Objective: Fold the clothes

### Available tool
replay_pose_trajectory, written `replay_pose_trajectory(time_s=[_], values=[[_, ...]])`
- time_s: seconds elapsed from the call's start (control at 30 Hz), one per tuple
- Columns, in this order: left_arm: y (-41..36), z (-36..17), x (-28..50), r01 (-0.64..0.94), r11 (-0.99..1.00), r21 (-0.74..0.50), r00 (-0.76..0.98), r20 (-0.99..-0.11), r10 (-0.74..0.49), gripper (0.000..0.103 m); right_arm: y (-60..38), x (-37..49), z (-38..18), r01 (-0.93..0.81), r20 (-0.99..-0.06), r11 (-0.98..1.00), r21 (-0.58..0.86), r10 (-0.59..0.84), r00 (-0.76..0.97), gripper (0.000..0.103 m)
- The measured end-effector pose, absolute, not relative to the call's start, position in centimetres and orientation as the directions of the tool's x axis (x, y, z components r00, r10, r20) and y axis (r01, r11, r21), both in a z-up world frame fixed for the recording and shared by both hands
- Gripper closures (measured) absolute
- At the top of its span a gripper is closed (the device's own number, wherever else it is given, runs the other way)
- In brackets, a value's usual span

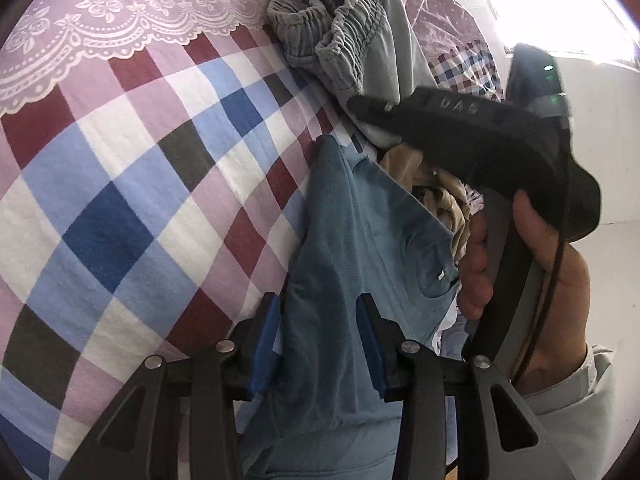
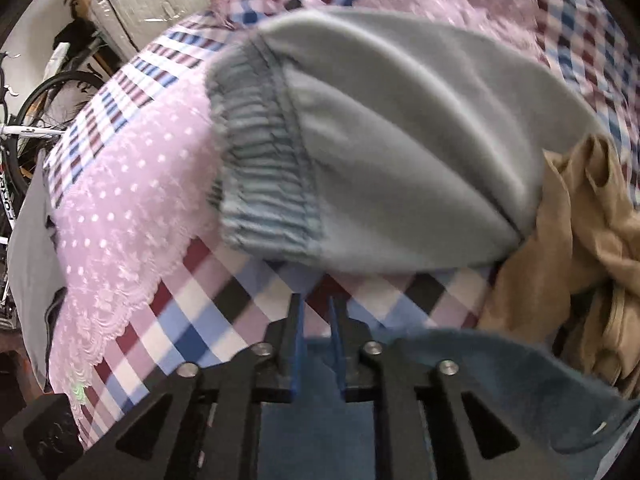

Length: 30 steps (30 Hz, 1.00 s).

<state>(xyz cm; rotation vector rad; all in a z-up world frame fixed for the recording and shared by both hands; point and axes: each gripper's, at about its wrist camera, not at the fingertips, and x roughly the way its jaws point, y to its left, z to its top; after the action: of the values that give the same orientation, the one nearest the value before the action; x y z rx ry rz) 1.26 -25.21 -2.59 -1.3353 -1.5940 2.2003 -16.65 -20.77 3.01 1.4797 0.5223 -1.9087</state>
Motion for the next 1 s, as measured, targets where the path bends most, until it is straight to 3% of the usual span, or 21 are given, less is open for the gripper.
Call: replay_pose_trajectory(time_s=[0.1,0.27,0.4,0.43,0.47,0.5,0.87,1.0], values=[[-25.0,-2.6,1.2,0.381,-0.446,-0.810,-0.605,-0.583,0.542,0.060,-20.6,-16.7,2.2,0.705,-0.965,-0.707,0.050,-0.216,-0.149,0.074],[-25.1,-2.5,1.2,0.384,-0.443,-0.810,-0.605,-0.583,0.543,0.060,-20.5,-17.2,0.7,0.678,-0.978,-0.735,-0.028,-0.121,-0.172,0.073],[-25.2,-2.5,1.3,0.386,-0.440,-0.811,-0.605,-0.583,0.543,0.060,-20.6,-17.2,0.1,0.678,-0.977,-0.735,-0.019,-0.131,-0.170,0.073],[-25.2,-2.5,1.3,0.386,-0.440,-0.811,-0.605,-0.582,0.543,0.060,-20.7,-17.2,0.0,0.679,-0.975,-0.734,-0.017,-0.139,-0.175,0.076],[-25.2,-2.5,1.3,0.386,-0.439,-0.811,-0.605,-0.582,0.544,0.060,-20.8,-16.9,-0.2,0.691,-0.972,-0.722,-0.012,-0.154,-0.177,0.096],[-25.2,-2.5,1.3,0.386,-0.438,-0.812,-0.605,-0.581,0.544,0.060,-21.0,-16.6,-0.4,0.705,-0.969,-0.709,-0.006,-0.168,-0.178,0.103],[-24.9,-1.9,1.0,0.371,-0.484,-0.793,-0.597,-0.603,0.529,0.060,-21.8,-16.4,1.8,0.681,-0.912,-0.732,-0.015,-0.269,-0.309,0.101],[-24.4,-1.6,0.6,0.366,-0.512,-0.777,-0.595,-0.618,0.513,0.060,-20.0,-16.1,3.5,0.639,-0.875,-0.767,0.049,-0.342,-0.342,0.098]])
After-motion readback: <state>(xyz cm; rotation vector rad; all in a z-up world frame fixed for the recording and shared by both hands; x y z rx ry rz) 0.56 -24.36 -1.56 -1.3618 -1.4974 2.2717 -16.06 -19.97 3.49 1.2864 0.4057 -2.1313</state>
